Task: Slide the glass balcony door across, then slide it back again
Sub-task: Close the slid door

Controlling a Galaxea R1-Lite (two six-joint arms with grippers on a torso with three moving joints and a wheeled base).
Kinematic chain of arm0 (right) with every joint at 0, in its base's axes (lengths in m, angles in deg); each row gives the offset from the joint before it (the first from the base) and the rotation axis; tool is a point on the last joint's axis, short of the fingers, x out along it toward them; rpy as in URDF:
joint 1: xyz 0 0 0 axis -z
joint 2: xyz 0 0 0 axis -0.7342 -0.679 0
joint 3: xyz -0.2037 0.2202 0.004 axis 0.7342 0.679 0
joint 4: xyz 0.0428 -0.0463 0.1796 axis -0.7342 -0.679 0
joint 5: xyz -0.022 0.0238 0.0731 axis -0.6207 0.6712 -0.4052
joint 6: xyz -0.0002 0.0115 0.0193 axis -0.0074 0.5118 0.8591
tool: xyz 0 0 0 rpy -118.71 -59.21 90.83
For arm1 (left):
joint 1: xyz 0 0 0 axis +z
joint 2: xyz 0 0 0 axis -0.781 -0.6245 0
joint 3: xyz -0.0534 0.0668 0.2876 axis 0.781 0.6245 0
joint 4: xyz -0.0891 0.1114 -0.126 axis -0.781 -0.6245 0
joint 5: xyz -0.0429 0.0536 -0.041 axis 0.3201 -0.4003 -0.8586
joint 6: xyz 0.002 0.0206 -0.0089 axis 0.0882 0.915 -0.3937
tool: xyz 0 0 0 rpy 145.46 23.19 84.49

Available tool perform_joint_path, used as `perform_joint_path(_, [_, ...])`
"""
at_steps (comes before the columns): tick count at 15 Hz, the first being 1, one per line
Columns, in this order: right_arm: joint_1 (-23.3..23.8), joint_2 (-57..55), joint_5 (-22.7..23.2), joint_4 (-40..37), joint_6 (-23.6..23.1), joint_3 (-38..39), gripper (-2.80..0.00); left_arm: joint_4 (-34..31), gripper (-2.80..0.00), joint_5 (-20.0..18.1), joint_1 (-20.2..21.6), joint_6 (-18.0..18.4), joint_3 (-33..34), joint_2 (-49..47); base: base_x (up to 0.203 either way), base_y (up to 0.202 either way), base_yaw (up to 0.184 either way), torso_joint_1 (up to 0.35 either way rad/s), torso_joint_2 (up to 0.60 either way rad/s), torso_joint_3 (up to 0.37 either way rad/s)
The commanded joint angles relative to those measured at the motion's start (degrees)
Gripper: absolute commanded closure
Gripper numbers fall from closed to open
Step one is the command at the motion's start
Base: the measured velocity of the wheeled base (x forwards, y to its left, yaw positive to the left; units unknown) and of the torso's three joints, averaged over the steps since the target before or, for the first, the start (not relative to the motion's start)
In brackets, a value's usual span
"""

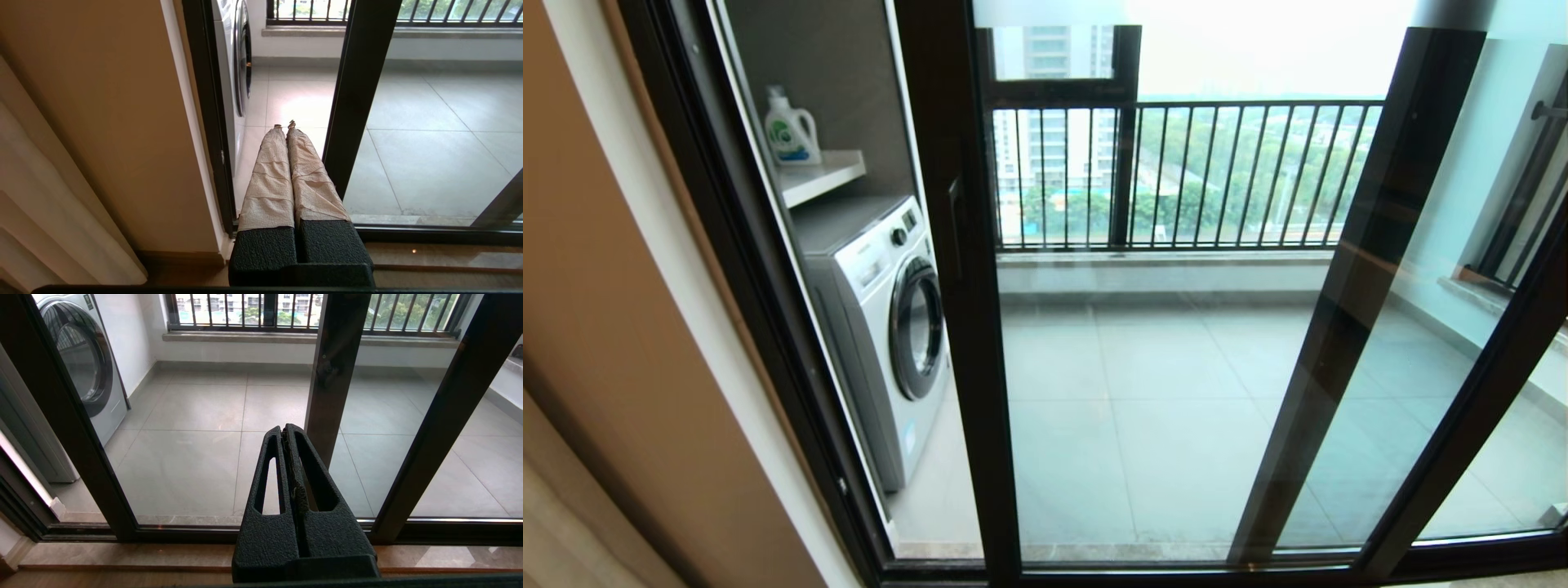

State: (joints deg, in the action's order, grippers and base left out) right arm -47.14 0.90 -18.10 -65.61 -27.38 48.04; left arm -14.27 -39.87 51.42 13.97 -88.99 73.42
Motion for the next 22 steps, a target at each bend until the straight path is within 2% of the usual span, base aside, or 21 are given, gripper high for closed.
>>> perform_joint_path(1, [-0.01, -0.13, 0.03, 0.04, -0.04, 0.70, 0.00, -0.02, 0.00, -0.11, 0.01, -0.11, -3.39, -1.12, 0.000, 0.000, 0.000, 0.000, 0.00, 0.000])
perform_joint_path(4, [-0.01, -0.13, 0.03, 0.04, -0.04, 0.70, 0.00, 0.32, 0.00, -0.80, 0.01, -2.06, -13.65, -12.76, 0.000, 0.000, 0.000, 0.000, 0.00, 0.000])
perform_joint_path(6, [-0.01, -0.13, 0.03, 0.04, -0.04, 0.70, 0.00, 2.59, 0.00, -2.82, 0.01, -2.95, -19.16, -21.23, 0.000, 0.000, 0.000, 0.000, 0.00, 0.000])
perform_joint_path(10, [-0.01, -0.13, 0.03, 0.04, -0.04, 0.70, 0.00, 9.27, 0.00, -7.93, 0.01, -3.38, -27.22, -37.31, 0.000, 0.000, 0.000, 0.000, 0.00, 0.000])
perform_joint_path(12, [-0.01, -0.13, 0.03, 0.04, -0.04, 0.70, 0.00, 12.87, 0.00, -8.99, 0.00, -3.08, -31.69, -46.45, 0.000, 0.000, 0.000, 0.000, 0.00, 0.000])
perform_joint_path(15, [-0.01, -0.13, 0.03, 0.04, -0.04, 0.70, 0.00, 21.61, 0.00, -9.49, -0.11, -3.06, -37.66, -60.09, 0.000, 0.000, 0.000, 0.000, 0.00, 0.000])
perform_joint_path(18, [-0.01, -0.13, 0.03, 0.04, -0.04, 0.70, 0.00, 27.75, 0.00, -9.39, -3.02, -3.96, -43.28, -70.59, 0.000, 0.000, 0.000, 0.000, 0.00, 0.000])
perform_joint_path(22, [-0.01, -0.13, 0.03, 0.04, -0.04, 0.70, 0.00, 29.28, 0.00, -9.11, -7.46, -6.35, -52.02, -79.80, 0.000, 0.000, 0.000, 0.000, 0.00, 0.000])
